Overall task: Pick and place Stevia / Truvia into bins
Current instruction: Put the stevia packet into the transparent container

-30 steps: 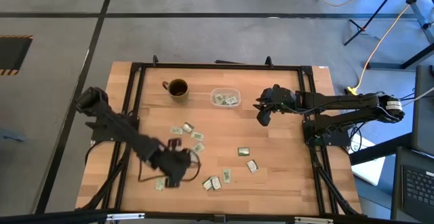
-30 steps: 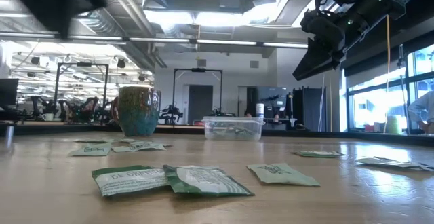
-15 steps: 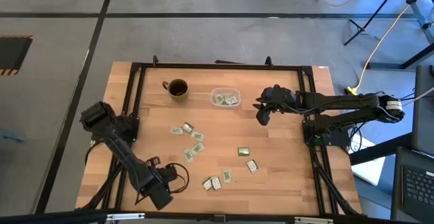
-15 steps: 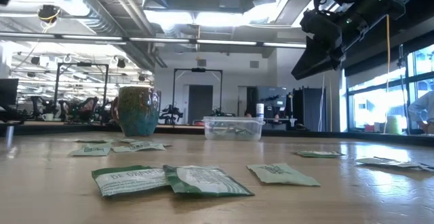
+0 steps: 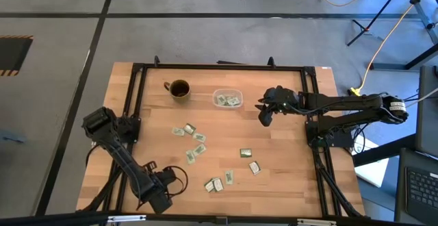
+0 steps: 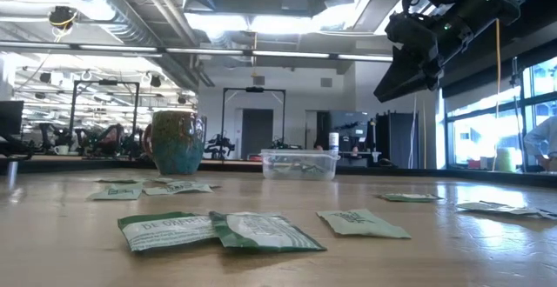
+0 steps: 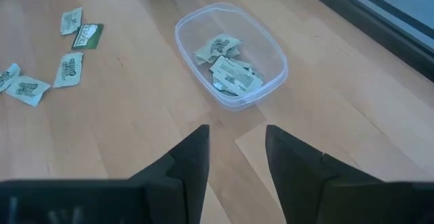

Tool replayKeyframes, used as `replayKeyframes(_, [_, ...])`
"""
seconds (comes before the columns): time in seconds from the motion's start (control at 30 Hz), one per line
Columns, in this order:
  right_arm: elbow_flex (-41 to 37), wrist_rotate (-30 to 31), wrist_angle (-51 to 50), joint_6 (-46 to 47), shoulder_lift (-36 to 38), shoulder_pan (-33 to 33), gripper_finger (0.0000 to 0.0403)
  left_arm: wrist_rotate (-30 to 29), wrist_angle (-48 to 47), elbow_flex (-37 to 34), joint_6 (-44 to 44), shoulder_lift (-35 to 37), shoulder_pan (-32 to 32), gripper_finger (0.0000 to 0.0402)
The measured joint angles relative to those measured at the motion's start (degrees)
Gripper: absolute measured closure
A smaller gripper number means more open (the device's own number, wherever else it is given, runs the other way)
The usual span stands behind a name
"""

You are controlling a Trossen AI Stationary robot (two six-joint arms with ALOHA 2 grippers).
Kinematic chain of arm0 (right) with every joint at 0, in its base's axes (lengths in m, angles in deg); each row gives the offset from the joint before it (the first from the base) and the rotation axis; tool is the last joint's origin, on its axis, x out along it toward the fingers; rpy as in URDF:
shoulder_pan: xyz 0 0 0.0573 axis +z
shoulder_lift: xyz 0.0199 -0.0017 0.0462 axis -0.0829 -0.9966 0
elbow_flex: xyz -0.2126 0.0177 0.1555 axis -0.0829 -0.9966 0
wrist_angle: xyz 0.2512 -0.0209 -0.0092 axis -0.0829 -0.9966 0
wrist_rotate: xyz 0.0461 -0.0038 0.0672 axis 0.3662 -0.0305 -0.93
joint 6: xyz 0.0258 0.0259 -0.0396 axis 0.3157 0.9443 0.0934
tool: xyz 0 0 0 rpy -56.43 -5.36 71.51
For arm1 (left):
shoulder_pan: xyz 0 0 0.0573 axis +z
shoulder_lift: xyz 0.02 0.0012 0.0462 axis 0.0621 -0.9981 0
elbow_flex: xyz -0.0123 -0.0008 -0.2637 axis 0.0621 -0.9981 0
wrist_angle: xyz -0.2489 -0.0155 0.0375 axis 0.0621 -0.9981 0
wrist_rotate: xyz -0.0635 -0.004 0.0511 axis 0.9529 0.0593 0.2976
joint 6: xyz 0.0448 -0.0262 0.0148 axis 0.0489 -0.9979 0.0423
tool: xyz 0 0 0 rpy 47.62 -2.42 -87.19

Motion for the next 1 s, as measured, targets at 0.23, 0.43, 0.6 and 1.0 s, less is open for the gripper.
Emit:
replayKeyframes(0.23, [0.0,0.0,0.0,0.0,0.0,0.0,0.0256,0.0,0.2,0.0,-2.1,0.0,0.0,0.0336])
replayKeyframes(0.43, [0.0,0.0,0.0,0.0,0.0,0.0,0.0256,0.1,0.3,0.0,-4.8,0.0,0.0,0.0333])
replayKeyframes(0.6, [0.0,0.0,0.0,0.0,0.0,0.0,0.0256,1.0,0.5,0.0,-7.8,0.0,0.0,0.0324])
replayKeyframes(1.0, [0.0,0.0,0.0,0.4,0.0,0.0,0.0256,1.6,0.5,0.0,-10.2,-0.8,0.0,0.0336])
